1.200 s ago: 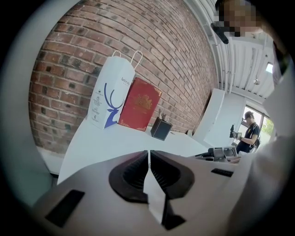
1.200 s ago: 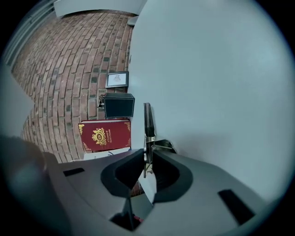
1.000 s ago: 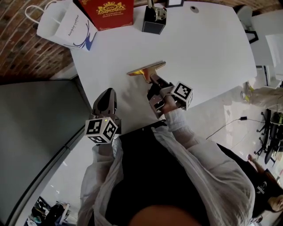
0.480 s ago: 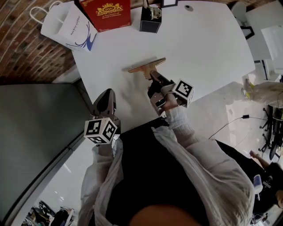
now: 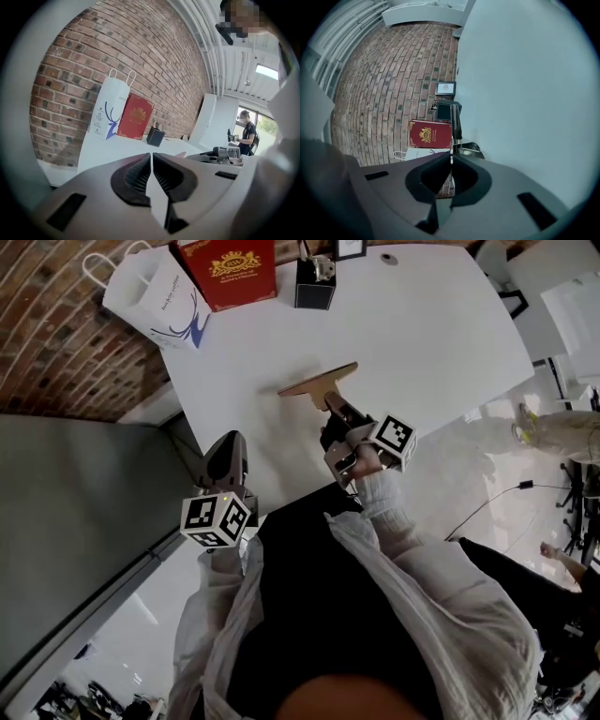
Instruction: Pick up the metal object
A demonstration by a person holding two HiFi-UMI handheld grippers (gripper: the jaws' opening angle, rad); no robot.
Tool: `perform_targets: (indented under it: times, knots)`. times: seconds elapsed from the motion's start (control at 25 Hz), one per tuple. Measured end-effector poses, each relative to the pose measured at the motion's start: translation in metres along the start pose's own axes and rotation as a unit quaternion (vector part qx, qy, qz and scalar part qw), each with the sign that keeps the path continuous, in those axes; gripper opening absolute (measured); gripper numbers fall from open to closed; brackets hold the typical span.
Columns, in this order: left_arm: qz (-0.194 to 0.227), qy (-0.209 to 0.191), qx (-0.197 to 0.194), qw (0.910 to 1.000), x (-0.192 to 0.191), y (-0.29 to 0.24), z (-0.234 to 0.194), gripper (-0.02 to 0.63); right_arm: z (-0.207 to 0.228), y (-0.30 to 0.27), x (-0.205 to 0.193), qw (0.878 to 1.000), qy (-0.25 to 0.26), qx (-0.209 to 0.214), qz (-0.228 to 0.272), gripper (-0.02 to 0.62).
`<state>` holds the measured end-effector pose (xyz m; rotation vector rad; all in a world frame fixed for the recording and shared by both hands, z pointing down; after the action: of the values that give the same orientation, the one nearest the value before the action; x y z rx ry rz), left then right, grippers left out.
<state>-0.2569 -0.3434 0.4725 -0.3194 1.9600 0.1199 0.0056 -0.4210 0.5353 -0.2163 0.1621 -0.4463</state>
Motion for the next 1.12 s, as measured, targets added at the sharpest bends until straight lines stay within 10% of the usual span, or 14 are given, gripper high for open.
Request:
perform_targets:
  times: [0.64, 1.12]
  knots:
    - [0.023, -0.005, -0.051, 0.9985, 0.013, 0.024, 0.020, 0.028, -0.060, 0.074, 0.007, 0.979, 0.186, 0.054, 0.057, 0.011]
    - [0.038, -0.013, -0.081, 0.9959, 0.018, 0.015, 0.061, 0.028, -0.087, 0.120, 0.032, 0.918, 0.386, 0.062, 0.061, 0.011]
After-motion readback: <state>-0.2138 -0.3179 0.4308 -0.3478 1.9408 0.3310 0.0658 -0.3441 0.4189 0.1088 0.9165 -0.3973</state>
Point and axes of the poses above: the fingertips, and each gripper's own axes: y backward along the fingers, z to its right, x out of its top, the point moved 7 cm from there along y, backward along the fingers, and after that the axes turned 11 degrees about z, right-handed, at the moved point
